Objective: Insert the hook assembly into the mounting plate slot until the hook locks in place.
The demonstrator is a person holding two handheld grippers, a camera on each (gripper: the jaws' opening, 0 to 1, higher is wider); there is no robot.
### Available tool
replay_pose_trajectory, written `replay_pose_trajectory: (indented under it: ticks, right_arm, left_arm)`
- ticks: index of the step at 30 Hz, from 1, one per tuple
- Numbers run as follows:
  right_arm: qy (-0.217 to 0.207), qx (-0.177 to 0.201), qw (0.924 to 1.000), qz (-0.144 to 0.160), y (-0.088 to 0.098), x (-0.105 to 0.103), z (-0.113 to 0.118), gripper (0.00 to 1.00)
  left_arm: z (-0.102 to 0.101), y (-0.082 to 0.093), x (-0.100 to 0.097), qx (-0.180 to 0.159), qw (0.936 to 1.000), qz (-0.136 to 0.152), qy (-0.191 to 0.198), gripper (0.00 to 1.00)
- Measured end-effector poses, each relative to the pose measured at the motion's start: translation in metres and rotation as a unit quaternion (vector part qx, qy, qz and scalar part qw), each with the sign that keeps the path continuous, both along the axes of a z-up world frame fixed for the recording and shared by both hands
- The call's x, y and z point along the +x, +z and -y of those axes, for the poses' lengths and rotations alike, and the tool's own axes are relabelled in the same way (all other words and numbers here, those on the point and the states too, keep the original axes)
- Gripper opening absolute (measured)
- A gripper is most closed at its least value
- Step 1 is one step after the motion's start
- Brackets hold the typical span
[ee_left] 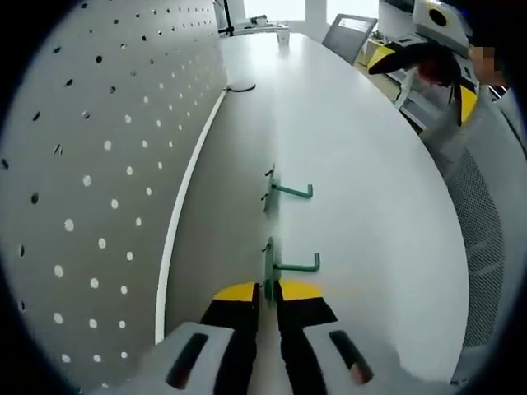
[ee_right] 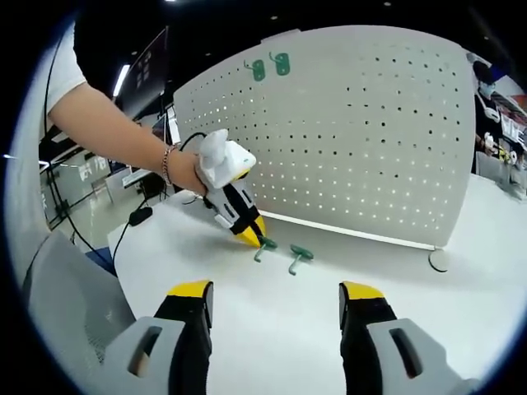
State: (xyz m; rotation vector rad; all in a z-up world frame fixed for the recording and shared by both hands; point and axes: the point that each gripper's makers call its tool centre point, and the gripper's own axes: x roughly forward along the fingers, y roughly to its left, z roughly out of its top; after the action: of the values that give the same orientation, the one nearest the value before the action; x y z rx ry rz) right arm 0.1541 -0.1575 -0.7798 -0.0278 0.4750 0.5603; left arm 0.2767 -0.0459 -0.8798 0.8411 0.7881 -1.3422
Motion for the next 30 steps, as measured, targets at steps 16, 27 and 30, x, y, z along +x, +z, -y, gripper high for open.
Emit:
replay_pose_trajectory:
  ticks: [16,27,30]
  right_arm:
    - [-0.001,0.0,1.0,-0.001,-0.0002,0.0001,0.0005,0.59]
    - [0.0,0.003,1.0,-0.002,0.0,-0.0005,-0.0004,0.59]
    - [0.0,0.002,1.0,-0.002,-0.0001,-0.0005,-0.0001,0.59]
  left_arm:
    - [0.0005,-0.0017,0.003,0.009,0.9997,0.023,-0.002,0.03]
    - [0.0008,-0.0015,0.0022,0.008,0.9998,0.019,0.002,0.03]
    - [0.0006,-0.0014,0.0016,0.006,0.9998,0.017,0.004,0.03]
